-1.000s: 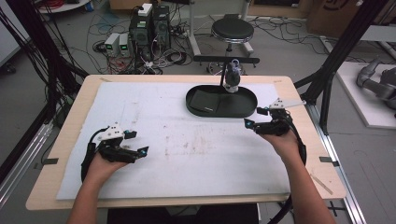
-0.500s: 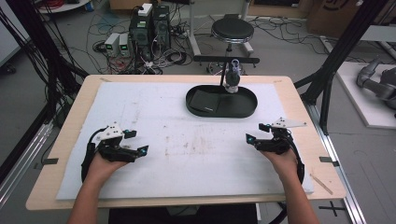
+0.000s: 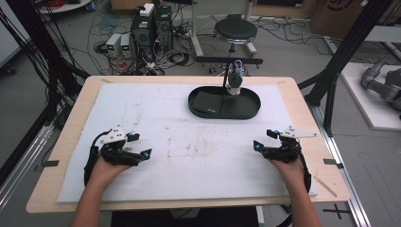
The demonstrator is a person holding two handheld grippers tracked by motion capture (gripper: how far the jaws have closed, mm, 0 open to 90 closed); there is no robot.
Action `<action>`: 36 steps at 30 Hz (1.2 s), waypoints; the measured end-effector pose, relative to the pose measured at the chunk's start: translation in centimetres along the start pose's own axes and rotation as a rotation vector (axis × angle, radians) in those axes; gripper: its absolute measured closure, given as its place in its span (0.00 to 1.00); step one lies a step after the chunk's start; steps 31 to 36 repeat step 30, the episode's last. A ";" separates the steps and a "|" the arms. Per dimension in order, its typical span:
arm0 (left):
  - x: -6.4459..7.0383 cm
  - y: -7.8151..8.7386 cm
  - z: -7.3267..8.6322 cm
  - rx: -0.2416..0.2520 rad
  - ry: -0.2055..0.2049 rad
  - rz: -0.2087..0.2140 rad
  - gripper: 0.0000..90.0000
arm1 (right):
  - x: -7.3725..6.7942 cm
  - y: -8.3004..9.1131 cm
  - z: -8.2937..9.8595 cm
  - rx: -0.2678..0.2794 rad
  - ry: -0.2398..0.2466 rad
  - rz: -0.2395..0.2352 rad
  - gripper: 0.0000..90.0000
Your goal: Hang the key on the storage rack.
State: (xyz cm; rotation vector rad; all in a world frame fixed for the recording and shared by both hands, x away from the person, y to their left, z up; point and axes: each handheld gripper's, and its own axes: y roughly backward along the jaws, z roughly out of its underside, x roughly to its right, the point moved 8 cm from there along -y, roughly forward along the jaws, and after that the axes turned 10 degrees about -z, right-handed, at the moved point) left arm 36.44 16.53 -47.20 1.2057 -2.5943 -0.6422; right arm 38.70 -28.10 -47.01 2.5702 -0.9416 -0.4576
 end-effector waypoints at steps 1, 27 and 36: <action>0.1 0.0 0.0 -0.002 -0.001 -0.001 0.18 | 0.0 -0.1 0.1 -0.006 -0.003 0.000 0.21; -0.1 -0.1 0.1 -0.005 -0.004 -0.004 0.18 | -0.2 -0.8 0.2 -0.031 0.010 -0.006 0.21; -0.1 -0.1 0.0 -0.002 -0.001 -0.003 0.18 | -0.3 -0.7 0.2 -0.031 0.005 -0.007 0.21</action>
